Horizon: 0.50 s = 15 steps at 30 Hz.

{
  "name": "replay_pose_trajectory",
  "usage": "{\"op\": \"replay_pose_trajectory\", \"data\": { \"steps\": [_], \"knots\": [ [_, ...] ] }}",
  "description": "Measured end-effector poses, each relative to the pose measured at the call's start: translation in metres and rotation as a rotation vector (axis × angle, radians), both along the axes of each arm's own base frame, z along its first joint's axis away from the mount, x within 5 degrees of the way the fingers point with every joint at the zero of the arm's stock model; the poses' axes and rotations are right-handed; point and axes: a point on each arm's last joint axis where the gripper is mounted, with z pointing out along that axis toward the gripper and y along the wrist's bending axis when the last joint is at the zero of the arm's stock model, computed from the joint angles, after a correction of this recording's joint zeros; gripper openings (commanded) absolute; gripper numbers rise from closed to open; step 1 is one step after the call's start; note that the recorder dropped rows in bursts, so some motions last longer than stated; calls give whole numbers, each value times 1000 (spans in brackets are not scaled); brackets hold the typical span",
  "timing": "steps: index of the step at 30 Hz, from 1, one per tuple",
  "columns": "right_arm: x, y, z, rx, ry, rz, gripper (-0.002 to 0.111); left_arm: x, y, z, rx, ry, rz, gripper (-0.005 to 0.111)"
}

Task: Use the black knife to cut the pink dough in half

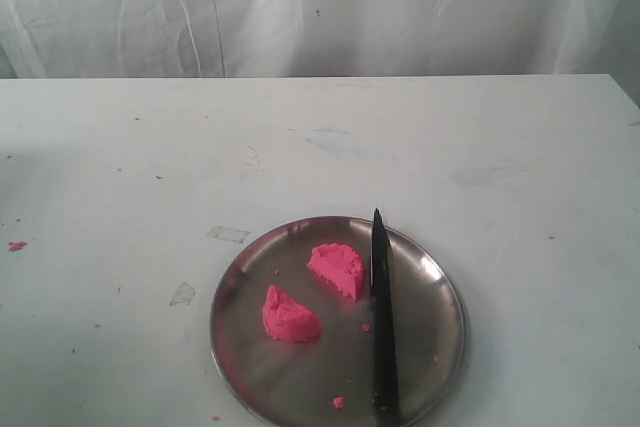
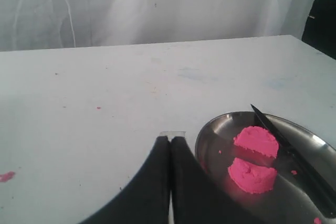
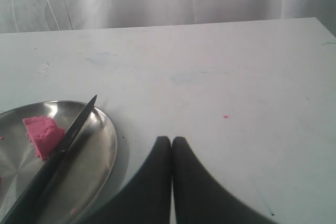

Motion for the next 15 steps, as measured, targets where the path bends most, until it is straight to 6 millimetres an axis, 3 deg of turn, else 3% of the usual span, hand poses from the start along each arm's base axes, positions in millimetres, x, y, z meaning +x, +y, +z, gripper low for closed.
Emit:
{"op": "replay_pose_trajectory", "data": {
  "steps": [11,15],
  "knots": [
    [0,0,0,0,0,0,0,-3,1,-65,-27,111,24,0],
    [0,0,0,0,0,0,0,-2,2,-70,-21,131,45,0]
  ]
}}
